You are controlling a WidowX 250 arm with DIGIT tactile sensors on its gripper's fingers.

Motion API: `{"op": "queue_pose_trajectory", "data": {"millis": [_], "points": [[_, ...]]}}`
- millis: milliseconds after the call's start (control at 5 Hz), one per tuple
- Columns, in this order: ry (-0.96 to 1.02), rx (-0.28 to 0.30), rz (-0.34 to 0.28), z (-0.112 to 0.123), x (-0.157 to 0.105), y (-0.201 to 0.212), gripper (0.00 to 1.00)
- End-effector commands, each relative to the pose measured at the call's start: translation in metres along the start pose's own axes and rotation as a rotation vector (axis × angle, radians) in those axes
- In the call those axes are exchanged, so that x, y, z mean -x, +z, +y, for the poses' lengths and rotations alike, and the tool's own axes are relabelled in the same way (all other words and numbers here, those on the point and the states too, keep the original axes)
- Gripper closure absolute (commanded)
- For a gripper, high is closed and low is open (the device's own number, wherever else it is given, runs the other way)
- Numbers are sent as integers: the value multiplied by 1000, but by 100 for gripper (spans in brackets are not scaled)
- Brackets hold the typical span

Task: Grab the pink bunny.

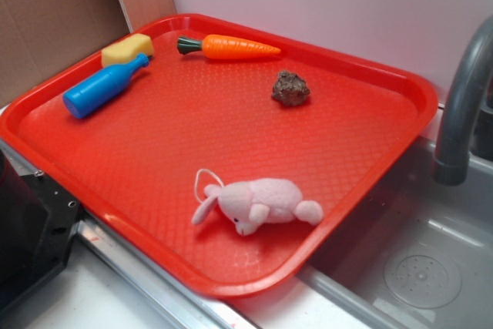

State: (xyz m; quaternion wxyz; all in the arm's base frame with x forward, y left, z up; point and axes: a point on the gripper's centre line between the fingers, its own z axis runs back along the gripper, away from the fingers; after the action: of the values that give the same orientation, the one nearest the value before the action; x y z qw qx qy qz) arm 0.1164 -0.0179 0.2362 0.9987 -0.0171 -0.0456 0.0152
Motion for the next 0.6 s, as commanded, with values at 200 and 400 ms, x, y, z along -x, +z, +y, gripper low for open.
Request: {"op": "queue_pose_trajectory", "data": {"millis": [200, 400], "points": [[-252, -22, 67, -50, -33, -33, 0], [-505, -72, 54, -106, -45, -63, 0]]}}
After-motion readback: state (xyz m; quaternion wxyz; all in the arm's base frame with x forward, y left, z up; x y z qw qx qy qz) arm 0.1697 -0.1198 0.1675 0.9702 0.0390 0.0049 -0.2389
